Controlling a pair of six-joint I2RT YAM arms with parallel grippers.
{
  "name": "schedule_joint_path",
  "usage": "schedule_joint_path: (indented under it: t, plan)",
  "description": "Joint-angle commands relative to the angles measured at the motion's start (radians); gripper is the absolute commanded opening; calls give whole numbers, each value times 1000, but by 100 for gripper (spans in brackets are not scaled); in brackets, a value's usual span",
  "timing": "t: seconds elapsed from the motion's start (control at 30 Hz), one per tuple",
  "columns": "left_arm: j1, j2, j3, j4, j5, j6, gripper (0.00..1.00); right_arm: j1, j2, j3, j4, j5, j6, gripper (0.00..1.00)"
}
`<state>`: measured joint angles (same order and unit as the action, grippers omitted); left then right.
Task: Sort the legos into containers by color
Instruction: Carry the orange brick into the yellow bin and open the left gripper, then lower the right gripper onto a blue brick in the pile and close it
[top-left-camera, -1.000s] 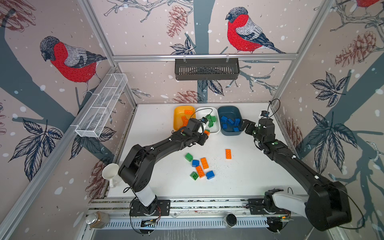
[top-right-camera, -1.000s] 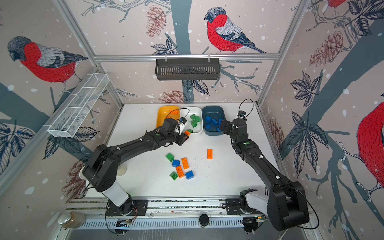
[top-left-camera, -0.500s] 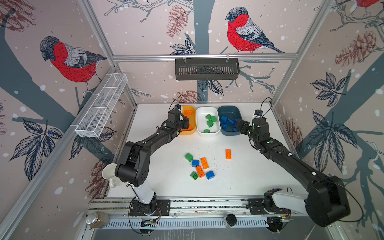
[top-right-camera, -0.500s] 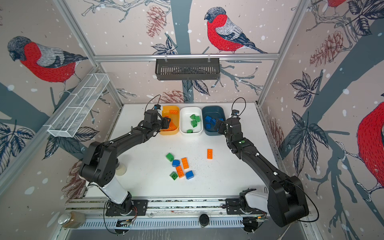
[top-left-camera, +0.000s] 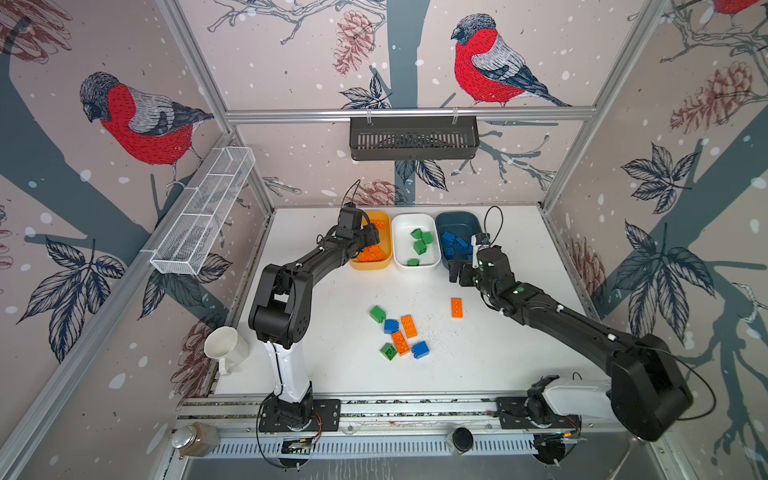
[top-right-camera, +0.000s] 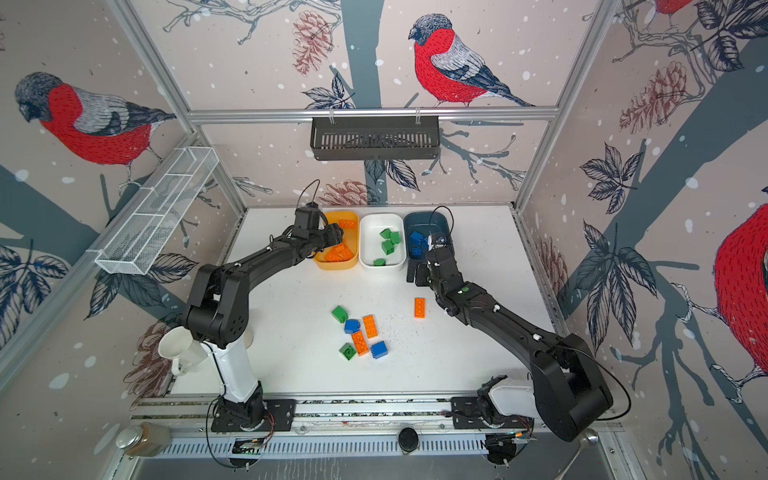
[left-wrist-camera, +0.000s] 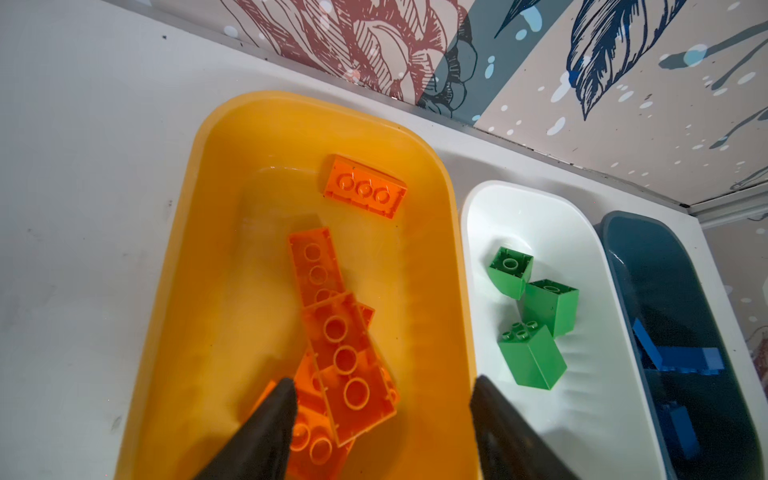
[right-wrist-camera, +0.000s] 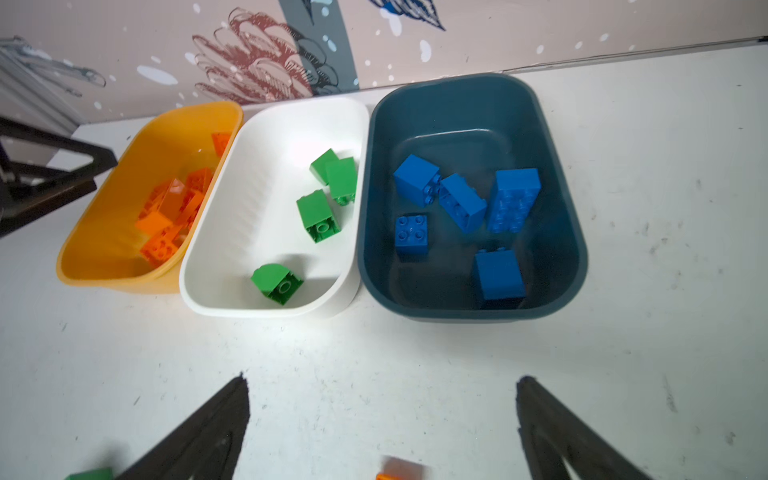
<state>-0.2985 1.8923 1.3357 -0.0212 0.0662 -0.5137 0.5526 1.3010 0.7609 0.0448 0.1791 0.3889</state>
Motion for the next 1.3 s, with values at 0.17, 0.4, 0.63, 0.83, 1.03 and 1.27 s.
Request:
schedule_joint_path:
  t: [0.17, 0.4, 0.63, 0.83, 1.03, 1.27]
  plan:
    - [0, -59, 5, -19, 45, 22, 84, 102, -1, -18, 17, -105, -255, 99]
    - [1, -135, -49, 32, 47, 34, 97, 185, -72, -111, 85, -335, -602, 100]
    - [2, -227, -133, 85, 7, 62, 97, 224, -95, -179, -15, -557, -872, 99]
    - [4, -281, -178, 102, -70, 68, 97, 300, -53, -177, -123, -601, -981, 99]
    - [5, -311, -213, 134, -107, 66, 97, 377, 68, -123, -218, -577, -1035, 88]
    - [6, -314, -230, 129, -123, 66, 97, 414, 171, -76, -236, -501, -1071, 75]
